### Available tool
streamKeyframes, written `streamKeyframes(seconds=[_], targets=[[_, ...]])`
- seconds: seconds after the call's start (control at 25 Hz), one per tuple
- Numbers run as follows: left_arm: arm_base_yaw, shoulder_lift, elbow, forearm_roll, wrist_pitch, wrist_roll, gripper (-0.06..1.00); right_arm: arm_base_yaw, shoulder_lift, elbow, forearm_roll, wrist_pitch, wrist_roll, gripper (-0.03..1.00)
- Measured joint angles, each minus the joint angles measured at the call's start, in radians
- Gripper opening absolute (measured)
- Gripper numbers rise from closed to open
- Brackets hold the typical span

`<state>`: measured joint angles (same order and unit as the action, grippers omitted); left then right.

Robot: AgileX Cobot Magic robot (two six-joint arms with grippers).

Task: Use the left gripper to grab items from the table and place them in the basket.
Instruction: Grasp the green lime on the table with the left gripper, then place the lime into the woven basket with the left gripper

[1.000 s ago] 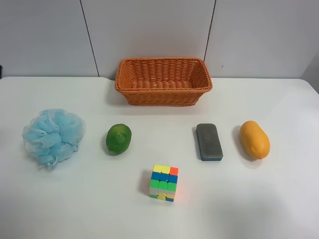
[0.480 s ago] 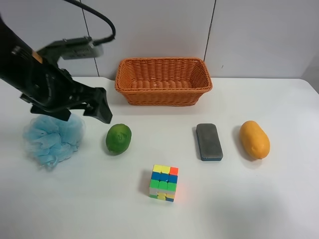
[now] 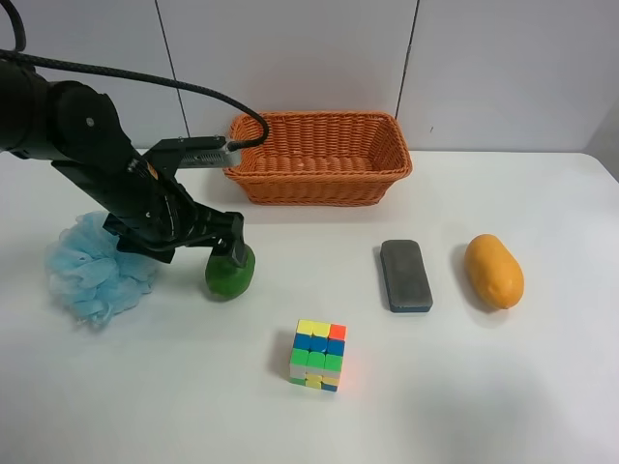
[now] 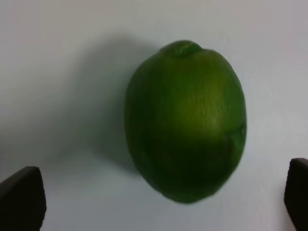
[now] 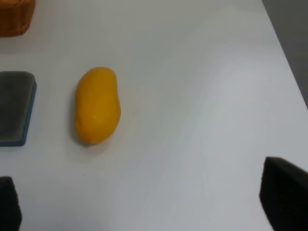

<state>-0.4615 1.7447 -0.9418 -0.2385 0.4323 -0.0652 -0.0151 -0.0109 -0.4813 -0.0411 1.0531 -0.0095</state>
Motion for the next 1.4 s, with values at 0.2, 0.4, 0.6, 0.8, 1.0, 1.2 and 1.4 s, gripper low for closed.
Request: streamKeyframes(seconds=[0.2, 0.4, 0.6, 0.8, 1.0, 1.2, 1.4], targets=[[-0.001, 0.053, -0.002, -0.029, -0.052, 0.034, 0.99, 0.000, 0.000, 0.000, 0.000, 0.000, 0.000, 0.99], [-0.015, 0.094, -0.007, -0.057, -0.094, 0.059, 0.99, 0.000, 0.000, 0.000, 0.000, 0.000, 0.000, 0.99], [-0.043, 0.132, -0.007, -0.087, -0.131, 0.081, 0.99, 0.000, 0.000, 0.000, 0.000, 0.000, 0.000, 0.99], [-0.044, 0.146, -0.007, -0.091, -0.130, 0.084, 0.98, 0.000, 0.000, 0.000, 0.000, 0.000, 0.000, 0.99], [-0.044, 0.146, -0.007, -0.092, -0.130, 0.084, 0.68, 0.000, 0.000, 0.000, 0.000, 0.000, 0.000, 0.99], [-0.044, 0.146, -0.007, -0.093, -0.130, 0.085, 0.62, 0.000, 0.000, 0.000, 0.000, 0.000, 0.000, 0.99], [-0.044, 0.146, -0.007, -0.093, -0.129, 0.085, 0.62, 0.000, 0.000, 0.000, 0.000, 0.000, 0.000, 0.99]])
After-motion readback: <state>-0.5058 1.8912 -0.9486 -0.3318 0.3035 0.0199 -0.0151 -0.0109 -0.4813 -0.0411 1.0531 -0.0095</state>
